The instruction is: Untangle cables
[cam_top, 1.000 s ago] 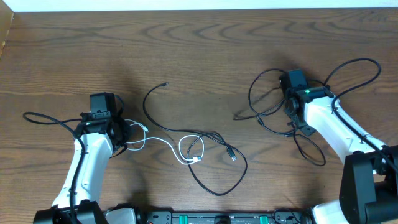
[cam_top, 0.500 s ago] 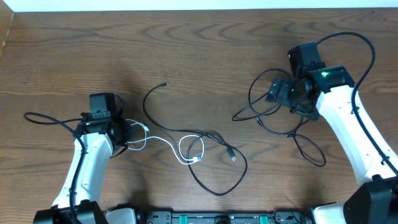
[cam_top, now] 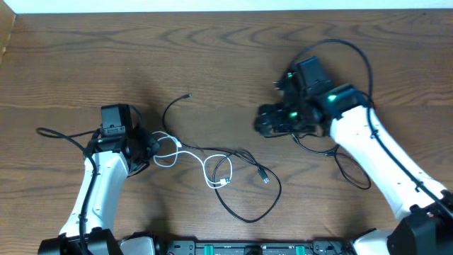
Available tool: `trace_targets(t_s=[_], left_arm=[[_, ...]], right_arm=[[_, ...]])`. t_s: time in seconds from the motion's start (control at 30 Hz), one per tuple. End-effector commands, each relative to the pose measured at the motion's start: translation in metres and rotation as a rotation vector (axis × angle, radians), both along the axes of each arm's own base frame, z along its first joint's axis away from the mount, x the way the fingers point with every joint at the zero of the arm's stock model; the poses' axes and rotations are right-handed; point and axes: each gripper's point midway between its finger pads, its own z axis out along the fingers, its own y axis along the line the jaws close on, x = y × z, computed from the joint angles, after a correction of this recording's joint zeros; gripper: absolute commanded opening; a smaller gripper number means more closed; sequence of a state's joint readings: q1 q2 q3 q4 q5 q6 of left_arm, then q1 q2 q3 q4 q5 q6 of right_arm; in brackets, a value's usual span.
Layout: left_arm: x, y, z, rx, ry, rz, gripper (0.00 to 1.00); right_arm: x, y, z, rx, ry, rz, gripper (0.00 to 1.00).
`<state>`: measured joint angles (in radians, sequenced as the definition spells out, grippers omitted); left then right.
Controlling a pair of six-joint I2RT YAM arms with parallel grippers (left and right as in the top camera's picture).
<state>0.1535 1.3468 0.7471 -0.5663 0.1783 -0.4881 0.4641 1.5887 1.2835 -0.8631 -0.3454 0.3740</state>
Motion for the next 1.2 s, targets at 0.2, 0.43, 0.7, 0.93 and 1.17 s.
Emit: trace_targets(t_s=[0.2, 0.43, 0.7, 0.93, 1.17], left_arm=[[0.003, -0.049, 0.011, -0.22, -0.085, -0.264, 0.08], [0.003, -0.05, 0.011, -0.222, -0.09, -0.277, 0.08], [0.003, -0.04, 0.007, -0.155, -0.078, -0.279, 0.08], [0.003, -0.039, 0.007, -0.147, -0.078, -0.28, 0.08], [0.003, -0.039, 0.007, -0.144, -0.079, -0.287, 0.08]], right_arm=[[-0.014, 0.078, 0.015, 0.092, -0.199, 0.242, 0.96], [-0.026, 0.126, 0.013, 0.123, -0.287, 0.34, 0.93], [-0.011, 0.149, -0.011, 0.05, -0.384, 0.323, 0.97], [-0.006, 0.165, -0.021, 0.035, -0.506, 0.513, 0.88], [-0.019, 0.193, -0.061, 0.127, -0.474, 0.678, 0.88]])
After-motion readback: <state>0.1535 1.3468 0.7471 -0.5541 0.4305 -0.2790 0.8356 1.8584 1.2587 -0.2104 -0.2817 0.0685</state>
